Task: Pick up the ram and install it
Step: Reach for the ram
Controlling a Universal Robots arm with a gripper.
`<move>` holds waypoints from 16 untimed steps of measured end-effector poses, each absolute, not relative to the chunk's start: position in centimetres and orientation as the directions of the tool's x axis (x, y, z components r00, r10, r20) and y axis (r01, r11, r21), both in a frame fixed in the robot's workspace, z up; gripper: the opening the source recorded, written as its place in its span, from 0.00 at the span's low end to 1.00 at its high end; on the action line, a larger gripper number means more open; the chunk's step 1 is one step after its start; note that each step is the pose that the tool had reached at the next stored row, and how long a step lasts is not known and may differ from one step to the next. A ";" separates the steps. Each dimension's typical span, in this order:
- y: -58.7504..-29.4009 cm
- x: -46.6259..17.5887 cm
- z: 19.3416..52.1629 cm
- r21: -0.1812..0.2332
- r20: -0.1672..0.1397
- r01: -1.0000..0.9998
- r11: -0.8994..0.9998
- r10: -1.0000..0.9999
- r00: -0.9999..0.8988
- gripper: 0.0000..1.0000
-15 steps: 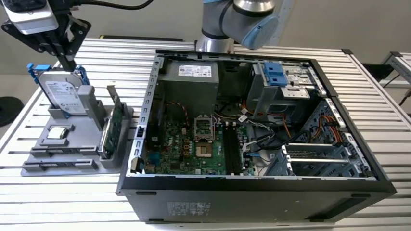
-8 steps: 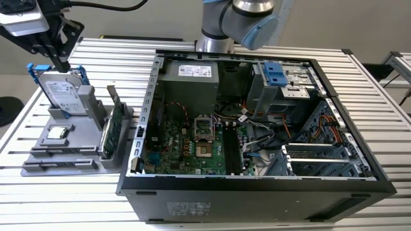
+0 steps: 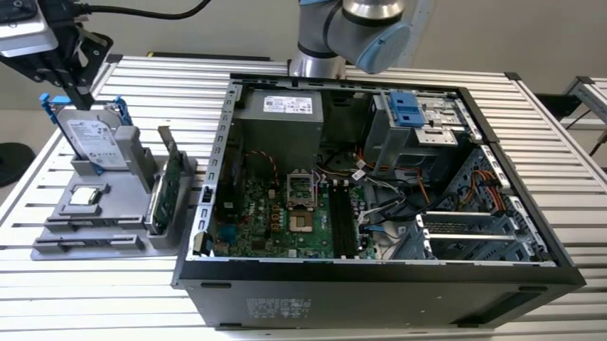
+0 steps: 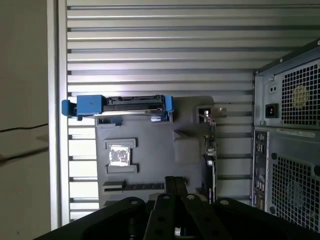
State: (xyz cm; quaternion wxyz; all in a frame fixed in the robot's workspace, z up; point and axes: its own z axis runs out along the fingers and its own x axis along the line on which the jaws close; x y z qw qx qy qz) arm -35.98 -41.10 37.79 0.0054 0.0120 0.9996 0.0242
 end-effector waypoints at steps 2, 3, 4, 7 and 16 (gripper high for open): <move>-41.2 -36.3 37.7 0.049 -0.010 0.024 0.999 0.024 -1.000 0.00; -41.2 -36.4 37.7 0.049 -0.010 0.024 0.999 0.024 -1.000 0.00; -41.2 -36.6 37.7 0.049 -0.010 0.024 0.999 0.024 -1.000 0.00; -41.3 -37.0 37.6 0.049 -0.009 0.024 0.999 0.024 -1.000 0.00; -41.4 -37.8 37.5 0.049 -0.008 0.023 0.999 0.024 -1.000 0.00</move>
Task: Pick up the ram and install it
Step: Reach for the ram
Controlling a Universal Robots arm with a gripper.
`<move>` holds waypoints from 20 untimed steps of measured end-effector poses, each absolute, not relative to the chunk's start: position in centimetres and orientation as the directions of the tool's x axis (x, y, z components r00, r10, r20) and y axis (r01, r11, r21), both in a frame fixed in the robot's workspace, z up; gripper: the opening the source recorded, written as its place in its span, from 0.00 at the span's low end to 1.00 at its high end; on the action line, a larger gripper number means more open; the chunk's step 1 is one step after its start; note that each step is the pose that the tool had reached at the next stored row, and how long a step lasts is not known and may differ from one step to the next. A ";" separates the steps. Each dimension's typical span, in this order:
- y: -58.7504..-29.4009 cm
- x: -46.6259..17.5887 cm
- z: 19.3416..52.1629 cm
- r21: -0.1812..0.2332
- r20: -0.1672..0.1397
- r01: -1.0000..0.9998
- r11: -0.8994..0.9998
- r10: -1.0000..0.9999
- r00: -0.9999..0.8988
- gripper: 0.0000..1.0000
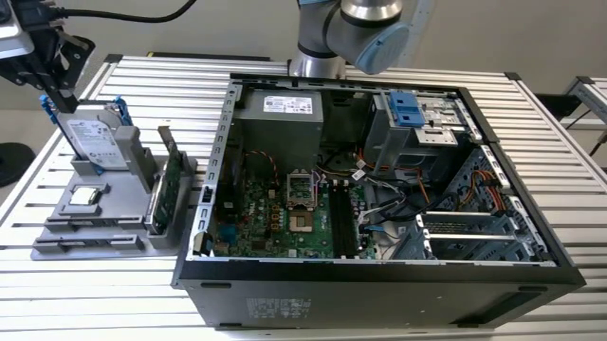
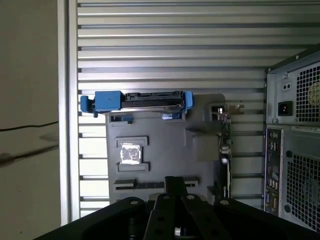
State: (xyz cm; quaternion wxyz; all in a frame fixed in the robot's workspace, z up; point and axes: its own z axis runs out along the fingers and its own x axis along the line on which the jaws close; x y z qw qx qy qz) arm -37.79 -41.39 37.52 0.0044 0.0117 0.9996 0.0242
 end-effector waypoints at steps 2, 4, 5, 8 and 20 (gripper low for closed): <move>-41.4 -37.8 37.5 0.049 -0.008 0.023 0.999 0.024 -1.000 0.00; -41.4 -37.8 37.5 0.049 -0.008 0.023 0.999 0.024 -1.000 0.00; -41.5 -37.8 37.5 0.049 -0.008 0.023 0.999 0.024 -1.000 0.00; -41.7 -37.8 37.4 0.049 -0.007 0.023 0.999 0.024 -1.000 0.00; -42.2 -37.8 37.2 0.049 -0.005 0.023 0.999 0.024 -1.000 0.00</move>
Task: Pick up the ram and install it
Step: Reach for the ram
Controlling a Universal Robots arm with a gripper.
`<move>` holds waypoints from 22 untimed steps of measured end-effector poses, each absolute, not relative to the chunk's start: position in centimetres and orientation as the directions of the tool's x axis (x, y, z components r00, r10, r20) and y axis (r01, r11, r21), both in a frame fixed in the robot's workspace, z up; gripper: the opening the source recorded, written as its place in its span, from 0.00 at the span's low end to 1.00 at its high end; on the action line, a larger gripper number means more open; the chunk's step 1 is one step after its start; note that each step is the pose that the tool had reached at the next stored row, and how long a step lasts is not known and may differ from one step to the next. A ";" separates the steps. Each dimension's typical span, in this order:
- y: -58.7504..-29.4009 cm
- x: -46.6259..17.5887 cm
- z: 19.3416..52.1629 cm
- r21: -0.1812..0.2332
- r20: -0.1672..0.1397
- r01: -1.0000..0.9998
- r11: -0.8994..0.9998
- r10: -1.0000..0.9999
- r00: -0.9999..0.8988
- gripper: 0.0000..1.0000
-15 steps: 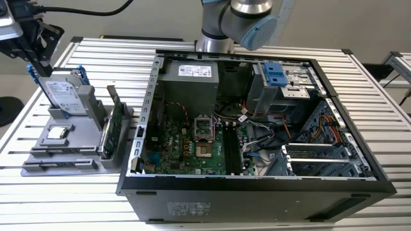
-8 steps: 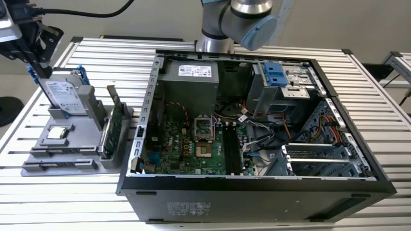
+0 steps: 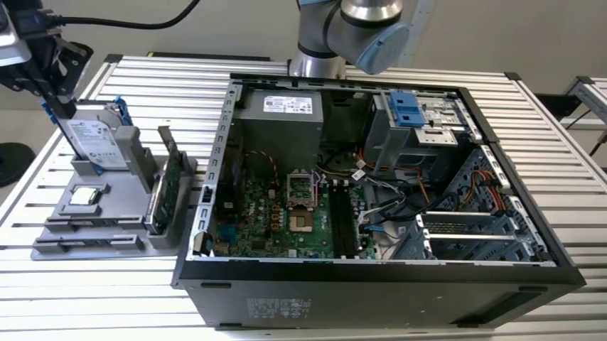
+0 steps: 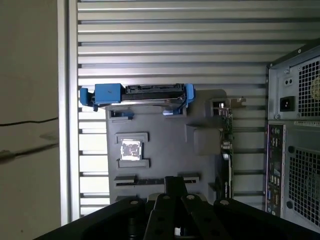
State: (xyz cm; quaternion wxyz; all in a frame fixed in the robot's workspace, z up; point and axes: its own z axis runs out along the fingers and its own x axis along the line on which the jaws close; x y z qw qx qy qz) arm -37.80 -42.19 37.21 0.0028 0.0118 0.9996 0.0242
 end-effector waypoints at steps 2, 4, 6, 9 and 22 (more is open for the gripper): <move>-42.3 -37.8 37.2 0.048 -0.005 0.023 0.999 0.024 -1.000 0.00; -42.5 -37.8 37.1 0.049 -0.005 0.023 0.999 0.024 -1.000 0.00; -42.7 -37.8 37.1 0.048 -0.004 0.023 0.999 0.024 -1.000 0.00; -43.1 -37.8 37.0 0.049 -0.004 0.023 0.999 0.024 -1.000 0.00; -45.2 -37.9 36.7 0.048 -0.003 0.023 0.999 0.024 -1.000 0.00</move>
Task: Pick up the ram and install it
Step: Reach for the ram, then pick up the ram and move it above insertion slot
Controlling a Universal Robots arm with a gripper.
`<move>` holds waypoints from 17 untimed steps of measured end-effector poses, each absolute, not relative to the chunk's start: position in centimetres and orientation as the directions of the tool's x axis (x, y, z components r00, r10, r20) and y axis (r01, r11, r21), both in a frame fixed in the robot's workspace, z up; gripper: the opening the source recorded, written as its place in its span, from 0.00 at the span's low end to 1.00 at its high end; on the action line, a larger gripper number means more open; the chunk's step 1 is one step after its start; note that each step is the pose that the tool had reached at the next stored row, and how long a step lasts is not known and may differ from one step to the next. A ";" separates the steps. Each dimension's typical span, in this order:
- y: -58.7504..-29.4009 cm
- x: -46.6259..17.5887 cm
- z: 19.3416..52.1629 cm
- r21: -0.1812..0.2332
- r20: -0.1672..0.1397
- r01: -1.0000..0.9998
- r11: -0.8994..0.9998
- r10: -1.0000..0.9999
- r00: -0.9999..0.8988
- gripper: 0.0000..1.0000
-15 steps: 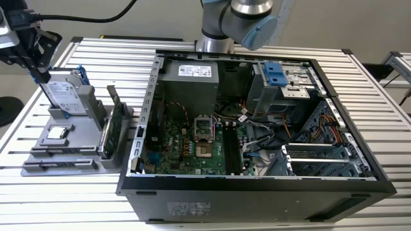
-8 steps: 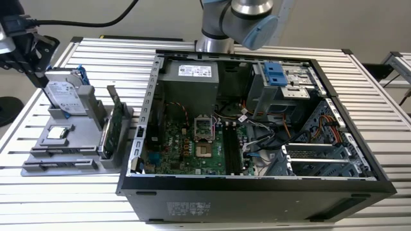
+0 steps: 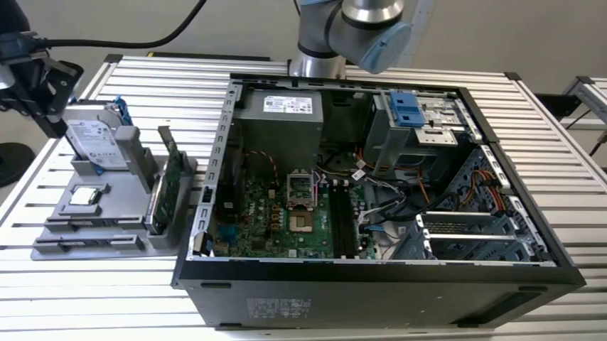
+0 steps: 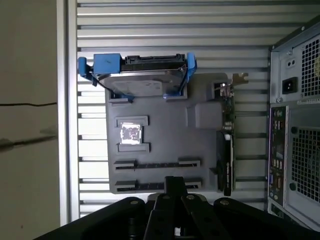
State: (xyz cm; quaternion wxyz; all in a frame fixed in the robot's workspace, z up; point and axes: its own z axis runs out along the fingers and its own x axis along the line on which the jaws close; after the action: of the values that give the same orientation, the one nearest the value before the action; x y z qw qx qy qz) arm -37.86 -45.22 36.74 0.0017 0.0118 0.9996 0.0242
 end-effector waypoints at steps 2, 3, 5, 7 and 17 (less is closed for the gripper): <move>-45.5 -37.9 36.7 0.048 -0.003 0.024 0.999 0.024 -1.000 0.00; -45.6 -37.9 36.7 0.048 -0.002 0.024 0.999 0.024 -1.000 0.00; -45.8 -37.9 36.6 0.048 -0.002 0.024 0.999 0.024 -1.000 0.00; -46.1 -37.9 36.6 0.048 -0.002 0.023 0.999 0.024 -1.000 0.00; -47.6 -37.9 36.4 0.048 -0.002 0.024 0.999 0.024 -1.000 0.00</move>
State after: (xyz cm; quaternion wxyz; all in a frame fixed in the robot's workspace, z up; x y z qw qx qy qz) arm -37.92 -47.56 36.38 0.0012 0.0118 0.9996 0.0242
